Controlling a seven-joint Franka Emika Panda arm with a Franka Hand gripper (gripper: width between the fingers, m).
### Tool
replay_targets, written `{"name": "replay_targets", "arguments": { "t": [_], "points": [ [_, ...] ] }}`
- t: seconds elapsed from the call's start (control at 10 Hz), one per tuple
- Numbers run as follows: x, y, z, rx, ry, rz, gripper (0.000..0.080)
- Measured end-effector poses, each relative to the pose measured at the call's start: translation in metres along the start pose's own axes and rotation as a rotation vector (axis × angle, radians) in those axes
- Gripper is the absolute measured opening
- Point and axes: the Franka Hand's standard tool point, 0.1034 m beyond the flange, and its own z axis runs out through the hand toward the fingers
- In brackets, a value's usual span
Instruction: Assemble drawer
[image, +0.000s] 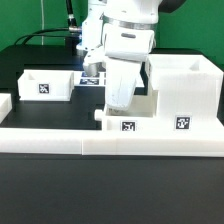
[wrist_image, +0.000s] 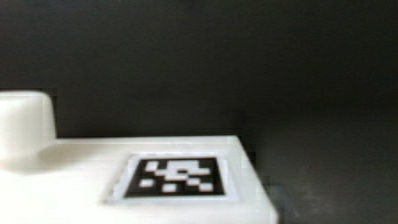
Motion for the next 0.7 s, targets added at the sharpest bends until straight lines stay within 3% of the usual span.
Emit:
{"name": "replay_targets", "arguments": {
  "t": [0.6,0.7],
  "points": [
    [-0.0002,0.0008,0.0003,-0.005,0.003,0.002,0.0042],
    [-0.002,0.0017,0.0011,-0.025,0.011,0.009,0.0042]
  ]
}}
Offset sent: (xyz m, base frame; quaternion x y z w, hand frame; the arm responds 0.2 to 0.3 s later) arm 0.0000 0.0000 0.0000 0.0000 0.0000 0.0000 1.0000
